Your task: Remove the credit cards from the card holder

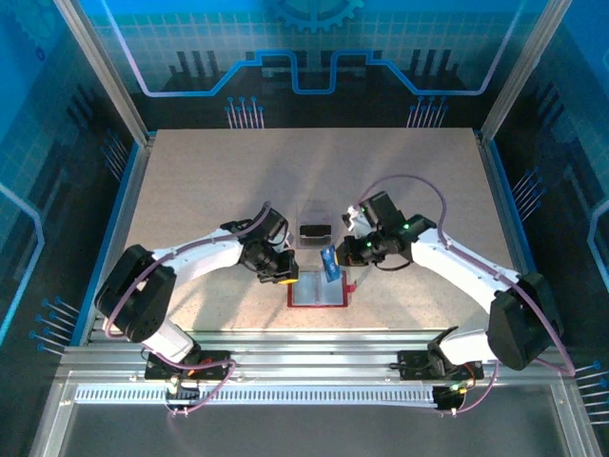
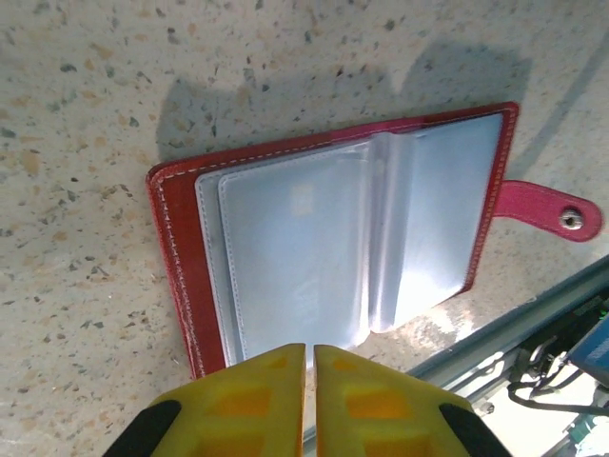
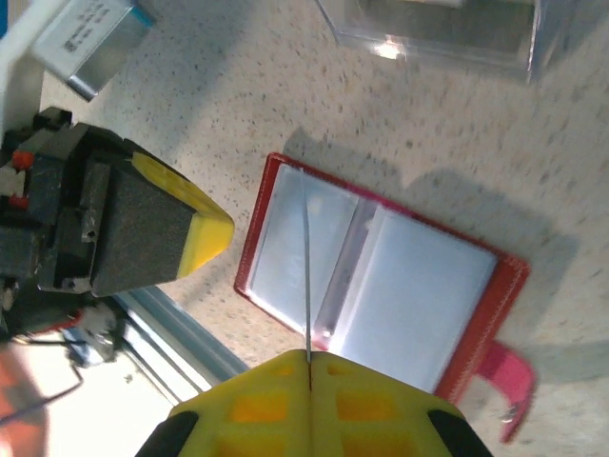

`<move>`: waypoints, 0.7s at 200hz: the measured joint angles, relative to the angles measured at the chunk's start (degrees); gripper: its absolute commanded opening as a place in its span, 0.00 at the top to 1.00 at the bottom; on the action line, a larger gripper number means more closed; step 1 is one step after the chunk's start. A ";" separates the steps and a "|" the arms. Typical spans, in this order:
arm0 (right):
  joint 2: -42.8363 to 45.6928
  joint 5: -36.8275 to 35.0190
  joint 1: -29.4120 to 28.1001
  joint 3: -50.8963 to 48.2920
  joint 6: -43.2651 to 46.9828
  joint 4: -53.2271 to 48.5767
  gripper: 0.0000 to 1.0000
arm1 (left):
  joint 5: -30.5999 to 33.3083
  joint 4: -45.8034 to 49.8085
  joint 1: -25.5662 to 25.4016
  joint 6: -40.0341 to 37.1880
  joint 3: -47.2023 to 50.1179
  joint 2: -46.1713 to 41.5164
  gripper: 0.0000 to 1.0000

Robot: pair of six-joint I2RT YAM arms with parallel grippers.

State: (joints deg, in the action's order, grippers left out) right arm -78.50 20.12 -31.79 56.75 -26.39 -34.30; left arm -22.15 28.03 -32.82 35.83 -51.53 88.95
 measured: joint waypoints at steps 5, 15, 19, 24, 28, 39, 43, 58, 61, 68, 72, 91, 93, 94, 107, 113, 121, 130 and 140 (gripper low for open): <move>-0.26 -0.74 0.00 1.57 1.62 -1.55 1.00 | 0.04 0.04 0.28 0.00 0.31 -0.68 0.89; -1.22 -2.47 0.00 5.14 6.47 -4.57 1.00 | 0.15 0.11 1.18 -0.02 1.03 -2.16 0.88; -1.60 -3.13 0.00 6.34 7.72 -5.53 1.00 | 0.28 0.17 1.64 -0.04 1.40 -2.75 0.89; -2.23 -3.91 0.00 7.96 10.16 -6.84 1.00 | 0.31 0.22 2.25 -0.04 1.88 -3.48 0.88; -2.69 -4.44 0.00 9.05 12.15 -7.69 1.00 | 0.35 0.35 2.73 -0.07 2.19 -4.07 0.88; -4.26 -5.75 0.00 12.00 17.20 -10.25 1.00 | 0.37 0.57 4.26 -0.24 3.10 -5.60 0.88; -4.85 -6.14 0.00 12.96 19.28 -11.08 1.00 | 0.37 0.70 4.90 -0.26 3.45 -6.25 0.88; -7.72 -7.69 0.00 17.31 26.53 -14.75 1.00 | 0.35 0.81 6.93 -0.31 4.96 -8.50 0.88; -8.35 -7.91 0.00 18.23 28.09 -15.34 1.00 | 0.35 0.87 7.30 -0.33 5.31 -9.01 0.88; -9.86 -8.55 0.00 20.50 31.19 -16.79 1.00 | 0.35 0.90 8.20 -0.44 6.21 -10.16 0.87; -10.71 -8.98 0.00 21.86 32.72 -17.55 1.00 | 0.35 0.92 8.66 -0.44 6.69 -10.75 0.87; -15.28 -11.06 0.00 29.03 40.28 -20.85 1.00 | 0.28 1.38 10.01 -0.52 8.52 -12.66 0.86; -15.63 -11.23 0.00 29.62 40.74 -21.11 1.00 | 0.31 1.42 10.12 -0.55 8.70 -12.79 0.86; -16.04 -11.37 0.00 30.21 41.44 -21.31 1.00 | 0.31 1.46 10.16 -0.57 8.76 -12.83 0.87; -19.19 -12.50 0.00 34.95 45.70 -23.23 1.00 | 0.28 1.68 10.78 -0.92 9.92 -13.60 0.86; -20.70 -12.92 0.00 37.16 47.67 -24.17 1.00 | 0.28 1.73 11.06 -1.09 10.49 -14.01 0.86; -22.86 -13.62 -0.02 40.15 50.27 -25.38 1.00 | 0.28 1.77 11.41 -1.27 11.30 -14.75 0.86; -24.94 -14.19 -0.02 42.86 52.63 -26.40 1.00 | 0.28 1.84 11.74 -1.31 12.17 -15.85 0.87; -27.19 -15.13 -0.02 45.79 55.10 -27.45 1.00 | 0.31 1.90 12.02 -1.31 13.07 -17.18 0.87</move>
State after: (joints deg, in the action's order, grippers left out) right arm -105.69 4.99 -31.81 102.54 28.71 -61.76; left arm -21.85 29.93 -20.80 34.52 -38.46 71.77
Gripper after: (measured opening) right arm 0.042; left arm 0.134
